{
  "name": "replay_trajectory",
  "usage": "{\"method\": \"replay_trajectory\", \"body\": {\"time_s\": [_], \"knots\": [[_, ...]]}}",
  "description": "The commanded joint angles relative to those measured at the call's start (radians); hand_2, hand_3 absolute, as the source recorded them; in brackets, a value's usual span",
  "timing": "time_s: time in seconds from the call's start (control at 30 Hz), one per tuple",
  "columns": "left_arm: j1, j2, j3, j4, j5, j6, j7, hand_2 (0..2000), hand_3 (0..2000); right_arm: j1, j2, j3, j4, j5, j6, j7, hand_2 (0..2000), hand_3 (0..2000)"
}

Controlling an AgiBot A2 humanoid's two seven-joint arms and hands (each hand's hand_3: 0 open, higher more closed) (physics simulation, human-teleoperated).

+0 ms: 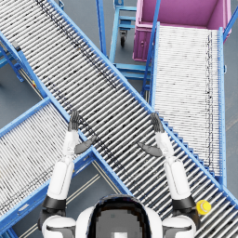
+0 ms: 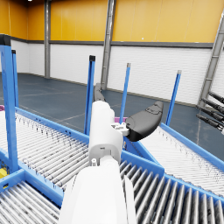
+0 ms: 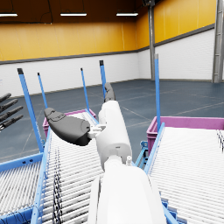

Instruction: Pick up the oil and place it on the left assembly line, put the cola on the right, and keep Sprite still

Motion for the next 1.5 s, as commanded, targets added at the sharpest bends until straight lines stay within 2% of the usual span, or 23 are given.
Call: {"method": "replay_trajectory", "body": {"time_s": [0.03,1.5], "knots": [[0.0,0.0,0.0,0.0,0.0,0.0,0.0,0,0,0.0,0.0,0.0,0.0,0.0,0.0,0.0,0,0],[0.0,0.0,0.0,0.0,0.0,0.0,0.0,0,0,0.0,0.0,0.0,0.0,0.0,0.0,0.0,0,0]]}}
